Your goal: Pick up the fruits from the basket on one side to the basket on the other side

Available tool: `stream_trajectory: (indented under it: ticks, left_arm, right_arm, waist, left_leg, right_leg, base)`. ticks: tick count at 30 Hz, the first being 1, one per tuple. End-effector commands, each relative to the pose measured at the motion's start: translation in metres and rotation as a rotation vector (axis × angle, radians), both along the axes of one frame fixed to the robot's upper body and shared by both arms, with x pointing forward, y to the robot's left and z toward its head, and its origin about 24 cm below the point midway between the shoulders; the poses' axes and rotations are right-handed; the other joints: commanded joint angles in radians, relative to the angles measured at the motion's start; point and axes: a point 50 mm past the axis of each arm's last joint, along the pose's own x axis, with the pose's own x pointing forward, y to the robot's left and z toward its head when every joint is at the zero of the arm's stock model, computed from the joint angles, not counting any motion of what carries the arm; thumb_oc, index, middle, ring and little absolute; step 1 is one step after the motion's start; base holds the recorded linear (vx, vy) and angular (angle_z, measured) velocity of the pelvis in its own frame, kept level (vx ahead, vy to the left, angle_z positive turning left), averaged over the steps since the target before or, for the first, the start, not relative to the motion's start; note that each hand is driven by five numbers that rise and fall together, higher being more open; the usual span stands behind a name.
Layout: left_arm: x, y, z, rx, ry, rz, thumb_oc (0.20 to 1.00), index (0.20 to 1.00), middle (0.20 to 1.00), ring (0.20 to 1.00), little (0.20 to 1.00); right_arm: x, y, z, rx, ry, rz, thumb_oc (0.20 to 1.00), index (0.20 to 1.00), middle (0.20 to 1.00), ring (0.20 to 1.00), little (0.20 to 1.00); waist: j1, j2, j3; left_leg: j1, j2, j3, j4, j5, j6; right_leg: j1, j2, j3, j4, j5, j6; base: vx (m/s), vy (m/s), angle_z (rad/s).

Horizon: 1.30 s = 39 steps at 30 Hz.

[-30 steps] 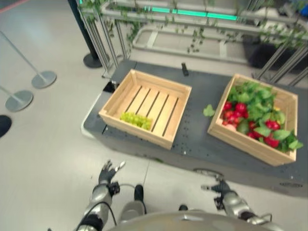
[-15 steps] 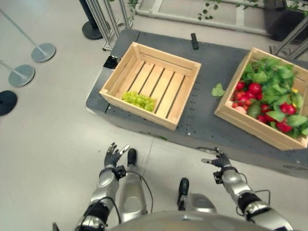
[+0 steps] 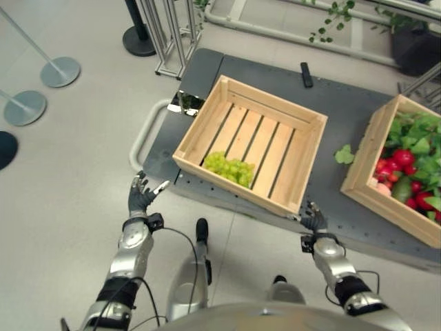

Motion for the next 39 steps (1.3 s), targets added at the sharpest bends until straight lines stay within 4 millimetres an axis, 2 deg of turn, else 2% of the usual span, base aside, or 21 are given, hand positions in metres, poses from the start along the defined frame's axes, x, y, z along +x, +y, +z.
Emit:
stream_trajectory:
  ticks: [1, 2, 3, 4, 5, 6, 7, 8, 9, 10, 11, 12, 14, 21, 22, 23, 25, 26, 30, 33, 39]
  left_arm:
    - [0.010, -0.008, 0.025, 0.093, -0.113, -0.051, 1.000, 1.000, 1.000, 1.000, 1.000]
    - [0.010, -0.008, 0.025, 0.093, -0.114, -0.051, 1.000, 1.000, 1.000, 1.000, 1.000]
    - [0.018, -0.009, 0.033, 0.131, -0.135, -0.065, 1.000, 1.000, 1.000, 1.000, 1.000]
    - [0.022, -0.011, 0.038, 0.144, -0.157, -0.074, 1.000, 1.000, 1.000, 1.000, 1.000]
    - [0.025, -0.012, 0.041, 0.148, -0.167, -0.076, 1.000, 1.000, 1.000, 1.000, 1.000]
    - [0.030, -0.011, 0.048, 0.170, -0.187, -0.079, 1.000, 1.000, 1.000, 1.000, 1.000]
    - [0.030, -0.011, 0.048, 0.170, -0.187, -0.079, 1.000, 1.000, 1.000, 1.000, 1.000]
    - [0.031, -0.006, 0.056, 0.197, -0.208, -0.078, 1.000, 1.000, 1.000, 1.000, 1.000]
    - [0.032, -0.008, 0.058, 0.217, -0.211, -0.102, 1.000, 1.000, 1.000, 1.000, 1.000]
    - [0.032, -0.008, 0.058, 0.217, -0.211, -0.102, 1.000, 1.000, 1.000, 1.000, 1.000]
    - [0.032, -0.007, 0.062, 0.268, -0.223, -0.115, 1.000, 1.000, 1.000, 1.000, 1.000]
    - [0.038, -0.008, 0.081, 0.349, -0.273, -0.163, 1.000, 1.000, 1.000, 1.000, 1.000]
    - [0.040, -0.008, 0.088, 0.401, -0.285, -0.175, 1.000, 1.000, 1.000, 1.000, 1.000]
    - [0.067, -0.009, 0.141, 0.630, -0.398, -0.243, 1.000, 1.000, 1.000, 1.000, 1.000]
    - [0.067, -0.010, 0.141, 0.630, -0.399, -0.244, 1.000, 1.000, 1.000, 1.000, 1.000]
    - [0.075, -0.012, 0.154, 0.694, -0.424, -0.257, 1.000, 1.000, 1.000, 1.000, 1.000]
    - [0.078, -0.013, 0.159, 0.702, -0.436, -0.262, 1.000, 1.000, 1.000, 1.000, 1.000]
    - [0.084, -0.013, 0.171, 0.774, -0.451, -0.256, 1.000, 1.000, 1.000, 1.000, 1.000]
    - [0.090, -0.016, 0.182, 0.829, -0.469, -0.270, 1.000, 1.000, 1.000, 1.000, 1.000]
    - [0.098, -0.021, 0.198, 0.955, -0.481, -0.313, 1.000, 1.000, 1.000, 1.000, 1.000]
    - [0.115, -0.017, 0.211, 1.127, -0.404, -0.349, 1.000, 1.000, 1.000, 1.000, 1.000]
  right_arm:
    - [0.010, -0.015, 0.019, 0.005, -0.130, -0.075, 1.000, 1.000, 1.000, 1.000, 1.000]
    - [0.010, -0.015, 0.019, 0.005, -0.131, -0.075, 1.000, 1.000, 1.000, 1.000, 1.000]
    - [0.014, -0.012, 0.022, 0.022, -0.160, -0.084, 1.000, 1.000, 1.000, 1.000, 1.000]
    - [0.015, -0.012, 0.023, 0.022, -0.161, -0.092, 1.000, 1.000, 1.000, 1.000, 1.000]
    - [0.015, -0.011, 0.022, 0.021, -0.160, -0.091, 1.000, 1.000, 1.000, 1.000, 1.000]
    - [0.016, -0.012, 0.021, 0.023, -0.151, -0.095, 1.000, 1.000, 1.000, 1.000, 1.000]
    - [0.016, -0.012, 0.021, 0.024, -0.152, -0.095, 1.000, 1.000, 1.000, 1.000, 1.000]
    - [0.015, -0.012, 0.019, 0.012, -0.134, -0.076, 1.000, 1.000, 1.000, 1.000, 1.000]
    - [0.010, -0.014, 0.016, 0.007, -0.120, -0.073, 1.000, 1.000, 1.000, 1.000, 1.000]
    - [0.010, -0.014, 0.016, 0.008, -0.120, -0.073, 1.000, 1.000, 1.000, 1.000, 1.000]
    - [0.012, -0.014, 0.016, -0.003, -0.114, -0.069, 1.000, 1.000, 1.000, 1.000, 1.000]
    - [0.012, -0.017, 0.016, -0.002, -0.109, -0.079, 1.000, 1.000, 1.000, 1.000, 1.000]
    - [0.009, -0.019, 0.014, 0.001, -0.099, -0.093, 1.000, 1.000, 1.000, 1.000, 1.000]
    - [-0.007, -0.034, 0.006, -0.009, -0.050, -0.131, 1.000, 1.000, 1.000, 1.000, 1.000]
    - [-0.006, -0.034, 0.006, -0.009, -0.051, -0.132, 1.000, 1.000, 1.000, 1.000, 1.000]
    - [-0.007, -0.038, 0.007, -0.014, -0.051, -0.136, 1.000, 1.000, 1.000, 1.000, 1.000]
    - [-0.008, -0.039, 0.007, -0.018, -0.050, -0.138, 1.000, 1.000, 1.000, 1.000, 1.000]
    - [-0.008, -0.041, 0.008, -0.023, -0.053, -0.142, 1.000, 1.000, 1.000, 1.000, 1.000]
    - [-0.009, -0.044, 0.009, -0.028, -0.060, -0.146, 1.000, 1.000, 1.000, 1.000, 1.000]
    - [-0.013, -0.051, 0.010, -0.046, -0.057, -0.153, 1.000, 1.000, 1.000, 1.000, 1.000]
    - [-0.019, -0.059, 0.009, -0.065, -0.049, -0.161, 1.000, 1.000, 1.000, 1.000, 1.000]
  waist:
    - [-0.032, 0.025, -0.008]
    - [-0.029, 0.028, -0.009]
    - [-0.058, 0.048, 0.024]
    - [-0.067, 0.065, 0.029]
    - [-0.070, 0.065, 0.026]
    - [-0.070, 0.060, 0.037]
    - [-0.071, 0.061, 0.039]
    - [-0.068, 0.047, 0.042]
    - [-0.078, 0.045, 0.037]
    - [-0.079, 0.045, 0.035]
    - [-0.074, 0.037, 0.032]
    - [-0.066, 0.039, 0.022]
    - [-0.070, 0.042, 0.016]
    - [-0.108, 0.095, 0.001]
    - [-0.105, 0.096, 0.002]
    - [-0.118, 0.108, 0.002]
    - [-0.120, 0.113, 0.001]
    - [-0.133, 0.124, 0.002]
    - [-0.141, 0.136, 0.005]
    - [-0.161, 0.156, 0.016]
    - [-0.194, 0.189, 0.030]
  left_leg:
    - [0.009, 0.034, -0.039, 0.044, -0.103, -0.046]
    - [0.005, 0.037, -0.037, 0.045, -0.101, -0.046]
    - [0.023, 0.041, -0.051, 0.031, -0.107, -0.041]
    - [0.027, 0.046, -0.059, 0.027, -0.112, -0.038]
    - [0.028, 0.037, -0.056, 0.028, -0.112, -0.038]
    - [0.039, 0.030, -0.049, 0.025, -0.122, -0.042]
    - [0.040, 0.030, -0.050, 0.025, -0.122, -0.042]
    - [0.048, 0.042, -0.033, 0.033, -0.142, -0.058]
    - [0.048, 0.038, -0.046, 0.054, -0.158, -0.058]
    - [0.042, 0.037, -0.046, 0.056, -0.156, -0.058]
    - [0.044, 0.043, -0.016, 0.055, -0.162, -0.062]
    - [0.032, 0.051, -0.002, 0.056, -0.153, -0.068]
    - [0.029, 0.052, -0.002, 0.057, -0.153, -0.071]
    - [0.045, 0.071, 0.016, 0.027, -0.150, -0.093]
    - [0.046, 0.072, 0.017, 0.026, -0.150, -0.094]
    - [0.044, 0.078, 0.024, 0.023, -0.145, -0.100]
    - [0.045, 0.082, 0.027, 0.019, -0.144, -0.102]
    - [0.043, 0.088, 0.035, 0.017, -0.140, -0.107]
    - [0.042, 0.094, 0.044, 0.014, -0.137, -0.111]
    - [0.040, 0.098, 0.055, 0.008, -0.131, -0.116]
    - [0.031, 0.095, 0.072, 0.004, -0.124, -0.118]
  right_leg:
    - [-0.135, -0.032, 0.112, 0.203, 0.051, 0.046]
    - [-0.139, -0.028, 0.114, 0.200, 0.056, 0.045]
    - [-0.212, 0.039, 0.169, 0.215, -0.004, 0.032]
    - [-0.261, 0.080, 0.179, 0.191, -0.048, 0.020]
    - [-0.250, 0.094, 0.169, 0.141, -0.082, 0.011]
    - [-0.253, 0.079, 0.120, 0.052, -0.067, 0.009]
    - [-0.250, 0.079, 0.119, 0.050, -0.066, 0.009]
    - [-0.263, 0.036, 0.016, -0.085, -0.001, 0.027]
    - [-0.234, 0.026, 0.067, -0.113, -0.009, 0.039]
    - [-0.236, 0.026, 0.067, -0.117, -0.003, 0.039]
    - [-0.234, 0.008, 0.044, -0.150, 0.049, 0.052]
    - [-0.232, 0.023, 0.019, -0.139, 0.031, 0.049]
    - [-0.231, 0.026, 0.013, -0.144, 0.031, 0.047]
    - [-0.201, 0.048, 0.013, -0.215, 0.031, 0.042]
    - [-0.200, 0.049, 0.013, -0.217, 0.032, 0.041]
    - [-0.201, 0.055, 0.019, -0.230, 0.034, 0.041]
    - [-0.201, 0.059, 0.022, -0.240, 0.036, 0.040]
    - [-0.205, 0.065, 0.029, -0.249, 0.038, 0.040]
    - [-0.210, 0.071, 0.041, -0.259, 0.041, 0.038]
    - [-0.218, 0.074, 0.059, -0.273, 0.047, 0.038]
    - [-0.237, 0.075, 0.085, -0.279, 0.054, 0.041]
  base:
    - [0.01, 0.146, 0.28]
    - [0.00, 0.149, 0.32]
    - [0.02, 0.126, 0.13]
    - [0.07, 0.140, 0.01]
    - [0.10, 0.064, 0.02]
    - [0.08, 0.021, 0.07]
    - [0.09, -0.045, 0.05]
    - [0.12, -0.081, 0.09]
    - [0.11, -0.078, 0.13]
    - [0.05, -0.007, 0.35]
    - [-0.01, -0.033, 0.56]
    - [0.00, -0.038, 0.43]
    - [0.09, -0.085, -0.28]
    - [0.07, -0.054, -0.34]
    - [0.04, -0.063, -0.13]
    - [0.02, -0.055, -0.25]
    - [0.01, -0.047, -0.23]
    - [0.00, -0.031, -0.10]
    - [0.00, -0.026, -0.17]
    - [-0.02, -0.010, -0.13]
    - [-0.02, 0.017, -0.13]
